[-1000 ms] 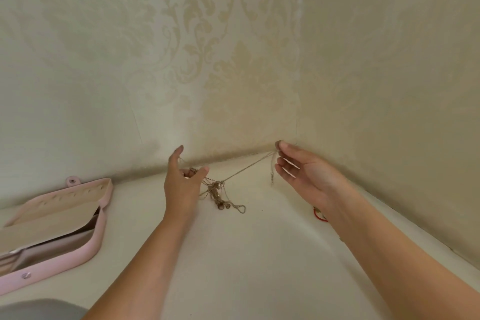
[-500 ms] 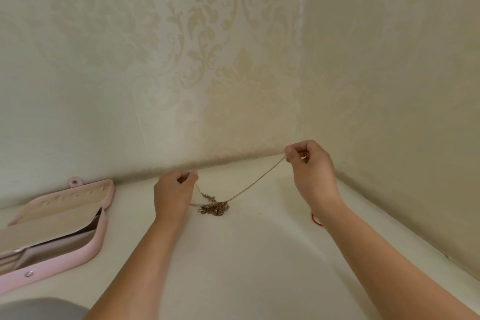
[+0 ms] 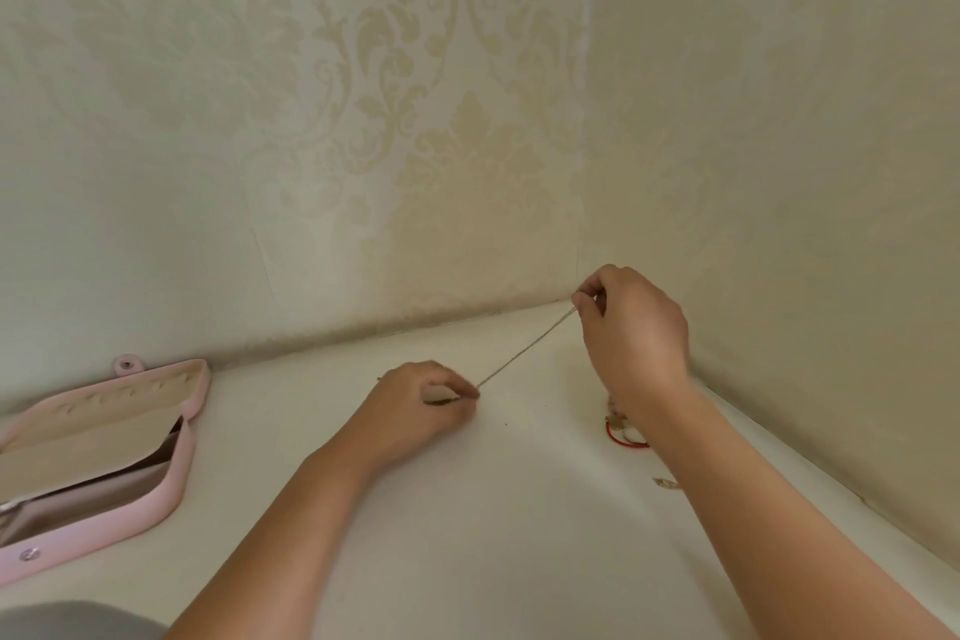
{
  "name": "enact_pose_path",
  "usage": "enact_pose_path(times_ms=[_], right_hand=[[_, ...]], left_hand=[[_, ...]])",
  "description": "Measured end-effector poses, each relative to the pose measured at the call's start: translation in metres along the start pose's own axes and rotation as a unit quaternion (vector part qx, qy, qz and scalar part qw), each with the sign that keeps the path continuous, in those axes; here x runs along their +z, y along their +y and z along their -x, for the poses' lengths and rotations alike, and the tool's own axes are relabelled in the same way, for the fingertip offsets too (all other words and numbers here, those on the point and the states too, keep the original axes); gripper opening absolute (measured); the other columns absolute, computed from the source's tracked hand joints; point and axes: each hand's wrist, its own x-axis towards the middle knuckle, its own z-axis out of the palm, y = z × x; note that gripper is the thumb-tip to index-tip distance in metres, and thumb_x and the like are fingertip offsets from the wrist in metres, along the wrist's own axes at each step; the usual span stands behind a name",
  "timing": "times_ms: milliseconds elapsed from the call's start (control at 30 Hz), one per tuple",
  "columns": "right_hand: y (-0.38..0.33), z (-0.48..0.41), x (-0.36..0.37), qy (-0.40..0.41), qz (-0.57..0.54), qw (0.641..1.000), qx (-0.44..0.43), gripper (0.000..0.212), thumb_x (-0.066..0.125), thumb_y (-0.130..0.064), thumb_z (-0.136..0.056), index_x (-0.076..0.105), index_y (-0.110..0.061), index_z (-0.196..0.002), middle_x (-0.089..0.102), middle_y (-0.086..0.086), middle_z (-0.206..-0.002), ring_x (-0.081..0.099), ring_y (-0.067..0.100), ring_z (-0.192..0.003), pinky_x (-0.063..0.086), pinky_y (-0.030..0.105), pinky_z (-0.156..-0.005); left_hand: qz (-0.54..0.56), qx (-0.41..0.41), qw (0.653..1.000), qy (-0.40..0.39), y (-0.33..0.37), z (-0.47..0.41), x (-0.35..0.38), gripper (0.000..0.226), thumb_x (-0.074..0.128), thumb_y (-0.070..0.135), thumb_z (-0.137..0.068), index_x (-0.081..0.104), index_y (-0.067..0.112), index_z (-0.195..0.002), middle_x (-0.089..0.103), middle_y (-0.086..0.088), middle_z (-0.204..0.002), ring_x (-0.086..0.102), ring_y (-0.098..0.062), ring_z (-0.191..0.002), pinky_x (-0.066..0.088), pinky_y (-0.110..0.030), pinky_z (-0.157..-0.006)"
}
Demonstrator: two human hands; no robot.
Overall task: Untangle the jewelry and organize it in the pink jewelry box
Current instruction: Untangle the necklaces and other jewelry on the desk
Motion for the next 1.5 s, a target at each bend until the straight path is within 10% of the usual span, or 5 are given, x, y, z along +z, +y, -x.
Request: enact_pose_path(times_ms=[467,767,1100,1267,1500], right_hand=[[0.021,-0.016,-0.028,-0.152,0.045,0.986,0.047,0.026,0.046,-0.014,-0.096,0.071,-0.010,-0.092,0.068,0.006,-0.082,0.051,0.017,-0.056,0.035,0.025,-0.048],[0.012,0.007,-0.035,-0.490,0.178,0.853,-0.041,0.014,0.065,-0.015,-0.083,0.072,-0.014,-0.095,0.057,-0.009,-0.065,0.048,0.003,-0.057,0.035,0.014,-0.051],[0.006,0.013,-0.032,-0.493,0.181,0.848,-0.065,0.022,0.076,-0.013,-0.073,0.058,-0.024,-0.076,0.062,-0.001,-0.093,0.056,0.016,-0.080,0.042,0.022,-0.063],[0.004,0.016,0.013,-0.311,-0.075,0.946,-0.046,0.011,0.065,-0.013,-0.085,0.068,-0.017,-0.095,0.061,-0.006,-0.094,0.053,0.004,-0.075,0.035,0.007,-0.056],[-0.009,0.031,0.058,-0.321,-0.288,0.902,0.026,0.016,0.076,-0.015,-0.077,0.066,-0.022,-0.087,0.071,-0.001,-0.085,0.067,0.011,-0.085,0.052,0.024,-0.084]], left_hand=[[-0.024,-0.085,0.992,0.095,-0.027,-0.009,-0.010,0.001,0.068,0.020,-0.085,0.068,0.021,-0.084,0.070,0.004,-0.081,0.064,-0.010,-0.074,0.046,-0.020,-0.067],[-0.023,-0.145,0.972,0.183,-0.038,-0.011,-0.011,0.014,0.069,0.015,-0.082,0.061,0.027,-0.081,0.065,0.004,-0.084,0.058,-0.020,-0.084,0.046,-0.037,-0.082],[0.058,-0.120,0.980,0.150,-0.018,-0.003,-0.007,0.011,0.075,0.017,-0.078,0.065,0.023,-0.077,0.068,0.004,-0.078,0.060,-0.009,-0.072,0.038,-0.015,-0.060],[0.106,-0.093,0.986,0.090,-0.008,-0.001,-0.001,0.008,0.077,0.018,-0.077,0.069,0.020,-0.080,0.071,0.004,-0.079,0.065,-0.007,-0.073,0.042,-0.014,-0.065],[0.204,-0.046,0.977,0.030,0.007,0.004,0.002,0.003,0.070,0.005,-0.082,0.071,0.005,-0.084,0.069,0.002,-0.064,0.061,-0.005,-0.053,0.048,-0.016,-0.054]])
